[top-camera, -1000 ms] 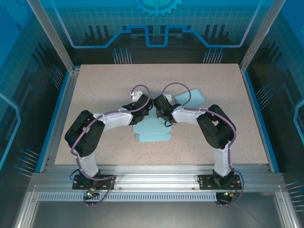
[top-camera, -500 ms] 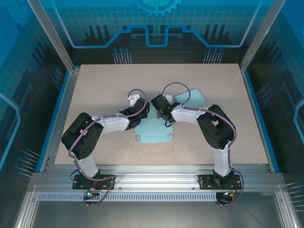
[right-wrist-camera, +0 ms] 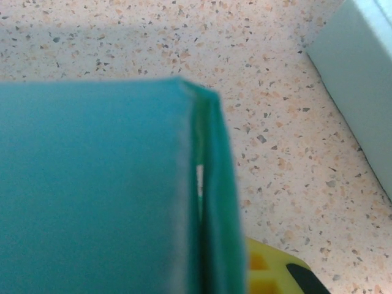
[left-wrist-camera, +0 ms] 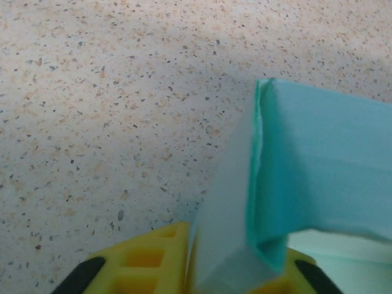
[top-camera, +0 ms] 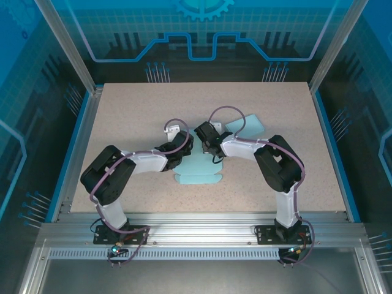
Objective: Fold the paper box
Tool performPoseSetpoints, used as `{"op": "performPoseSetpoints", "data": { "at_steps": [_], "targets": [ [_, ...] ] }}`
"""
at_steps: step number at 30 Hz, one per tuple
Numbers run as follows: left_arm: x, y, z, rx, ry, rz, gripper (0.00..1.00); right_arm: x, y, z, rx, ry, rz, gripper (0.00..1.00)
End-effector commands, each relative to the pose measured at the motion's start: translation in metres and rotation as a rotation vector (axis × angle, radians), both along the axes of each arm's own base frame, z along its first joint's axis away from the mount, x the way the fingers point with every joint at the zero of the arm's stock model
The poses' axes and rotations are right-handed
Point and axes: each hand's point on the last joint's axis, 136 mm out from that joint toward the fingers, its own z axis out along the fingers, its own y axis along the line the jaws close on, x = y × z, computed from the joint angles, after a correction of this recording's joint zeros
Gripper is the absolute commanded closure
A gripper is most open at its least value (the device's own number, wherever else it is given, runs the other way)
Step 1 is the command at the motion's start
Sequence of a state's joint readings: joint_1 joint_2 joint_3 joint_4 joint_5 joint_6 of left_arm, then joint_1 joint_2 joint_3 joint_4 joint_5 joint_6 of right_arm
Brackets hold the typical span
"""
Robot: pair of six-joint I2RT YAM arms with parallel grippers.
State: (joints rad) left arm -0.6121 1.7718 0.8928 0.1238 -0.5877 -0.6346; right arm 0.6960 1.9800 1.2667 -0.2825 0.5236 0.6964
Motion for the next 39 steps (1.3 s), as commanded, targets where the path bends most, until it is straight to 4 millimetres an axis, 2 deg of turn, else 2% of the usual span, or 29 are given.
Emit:
{"op": "performPoseSetpoints", "data": {
  "at_steps": [1,9,13,17,21,26,28,30,33,35,39],
  "targets": [
    [-0.009,0.040,-0.014,0.141,0.045,0.146,0.90,-0.020,-0.024,-0.013,-0.084,0.080,-0.037,0.96],
    [-0.007,0.051,-0.019,0.134,0.025,0.270,0.93,-0.026,-0.017,-0.016,-0.044,0.100,-0.023,0.95],
    [-0.004,0.051,-0.018,0.135,0.025,0.276,0.93,-0.025,-0.018,-0.018,-0.067,0.107,-0.020,0.95],
    [-0.002,0.049,-0.010,0.117,0.006,0.270,0.93,-0.023,-0.032,-0.017,-0.179,0.093,-0.047,0.96],
    [0.000,0.052,-0.005,0.118,-0.009,0.280,0.91,-0.026,-0.059,-0.015,-0.345,0.089,-0.105,0.96],
    [0.007,0.040,-0.008,0.059,-0.001,0.265,0.85,-0.030,-0.055,-0.024,-0.323,0.113,-0.089,0.96],
    [0.010,0.031,-0.005,0.024,-0.002,0.225,0.80,-0.029,-0.050,-0.025,-0.302,0.119,-0.073,0.96],
    [0.012,0.021,0.004,-0.012,-0.011,0.177,0.70,-0.026,-0.046,-0.022,-0.298,0.122,-0.055,0.95],
    [0.011,0.005,0.021,-0.081,-0.020,0.087,0.46,-0.023,-0.042,-0.017,-0.288,0.145,-0.036,0.95],
    [0.005,-0.003,0.033,-0.126,-0.023,0.043,0.33,-0.021,-0.041,-0.014,-0.260,0.167,-0.021,0.95],
    [-0.012,-0.005,0.054,-0.195,-0.042,-0.008,0.21,-0.021,-0.042,-0.003,-0.238,0.228,0.023,0.95]
  ]
}}
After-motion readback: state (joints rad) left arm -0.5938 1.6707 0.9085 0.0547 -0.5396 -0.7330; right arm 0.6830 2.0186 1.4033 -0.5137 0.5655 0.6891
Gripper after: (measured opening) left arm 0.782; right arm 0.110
